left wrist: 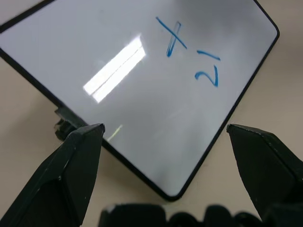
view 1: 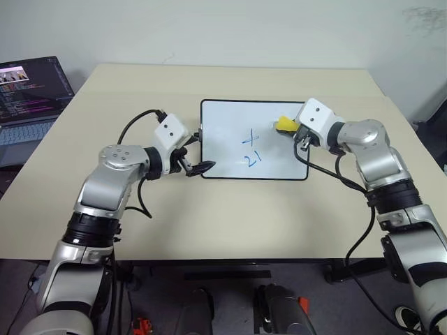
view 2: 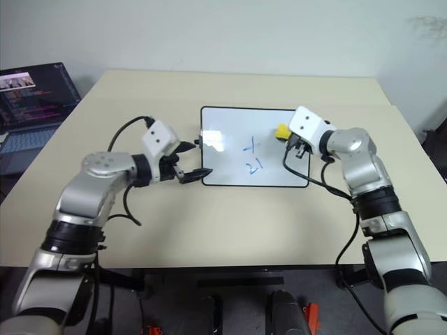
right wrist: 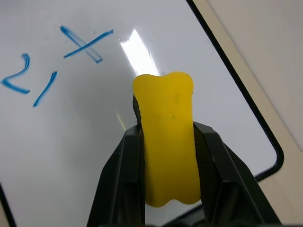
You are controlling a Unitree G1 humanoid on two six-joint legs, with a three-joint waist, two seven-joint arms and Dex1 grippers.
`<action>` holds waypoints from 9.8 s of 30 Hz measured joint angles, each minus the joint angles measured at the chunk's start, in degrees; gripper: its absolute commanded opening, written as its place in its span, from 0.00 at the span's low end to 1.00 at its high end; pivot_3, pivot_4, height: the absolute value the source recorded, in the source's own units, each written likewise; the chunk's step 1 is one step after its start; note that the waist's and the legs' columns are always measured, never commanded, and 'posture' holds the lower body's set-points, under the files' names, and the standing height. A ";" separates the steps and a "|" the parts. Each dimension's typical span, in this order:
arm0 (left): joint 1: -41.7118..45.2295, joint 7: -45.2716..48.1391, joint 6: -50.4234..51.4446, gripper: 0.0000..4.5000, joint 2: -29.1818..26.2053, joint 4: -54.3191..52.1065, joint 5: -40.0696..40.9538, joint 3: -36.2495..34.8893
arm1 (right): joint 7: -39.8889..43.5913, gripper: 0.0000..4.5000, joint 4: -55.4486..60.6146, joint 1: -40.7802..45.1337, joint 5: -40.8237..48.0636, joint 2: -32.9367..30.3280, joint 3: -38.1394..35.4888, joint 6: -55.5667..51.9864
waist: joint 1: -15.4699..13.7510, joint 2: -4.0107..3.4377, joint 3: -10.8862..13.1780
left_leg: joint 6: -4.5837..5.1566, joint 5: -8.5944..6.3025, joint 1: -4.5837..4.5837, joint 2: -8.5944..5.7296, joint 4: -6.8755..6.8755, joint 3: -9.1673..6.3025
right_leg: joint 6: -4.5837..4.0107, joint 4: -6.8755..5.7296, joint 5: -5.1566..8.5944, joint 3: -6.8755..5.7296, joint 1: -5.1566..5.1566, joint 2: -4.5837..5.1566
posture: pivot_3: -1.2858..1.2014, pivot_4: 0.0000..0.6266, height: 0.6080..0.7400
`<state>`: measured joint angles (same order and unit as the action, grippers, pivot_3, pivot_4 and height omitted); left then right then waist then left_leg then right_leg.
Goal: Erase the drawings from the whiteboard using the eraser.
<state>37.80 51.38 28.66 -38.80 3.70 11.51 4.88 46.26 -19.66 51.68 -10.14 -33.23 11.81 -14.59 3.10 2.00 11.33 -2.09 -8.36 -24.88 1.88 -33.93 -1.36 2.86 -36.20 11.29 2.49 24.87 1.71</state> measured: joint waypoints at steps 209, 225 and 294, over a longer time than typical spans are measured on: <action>-4.17 3.03 -0.12 1.00 -0.09 -5.97 2.36 1.88 | -12.65 0.23 -34.11 16.90 -13.58 23.10 12.00 15.71 | 2.42 0.07 -0.02 | 0.03 0.03 0.28 0.54 -0.78 -0.07 | -0.68 -0.79 0.00 0.09 0.21 -0.53 | 0.52 0.24 1.00; -4.54 3.04 -0.02 1.00 -0.08 -6.10 2.49 1.89 | -11.90 0.23 -33.66 15.71 -13.59 17.73 12.18 19.34 | 1.16 0.07 -0.01 | 0.02 0.02 0.14 0.61 -0.79 0.01 | -0.74 -0.69 -0.02 0.03 0.26 -0.51 | 0.52 0.24 1.00; -3.92 4.37 -0.16 1.00 -2.97 -5.31 2.30 0.86 | 1.11 0.23 -6.49 -1.02 -11.07 -7.61 5.07 11.79 | 0.14 0.12 0.06 | -0.14 -0.07 0.09 0.66 -0.23 0.22 | -0.93 -0.74 0.24 0.05 0.55 -0.56 | 0.52 0.24 1.00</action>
<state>33.88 55.75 28.49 -41.76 -1.60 13.81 5.74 47.37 -26.15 50.66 -21.21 -40.84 16.88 -2.80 3.24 2.12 11.39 -2.22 -8.43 -24.79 2.54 -34.16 -1.15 1.93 -36.94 11.53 2.54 25.41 1.15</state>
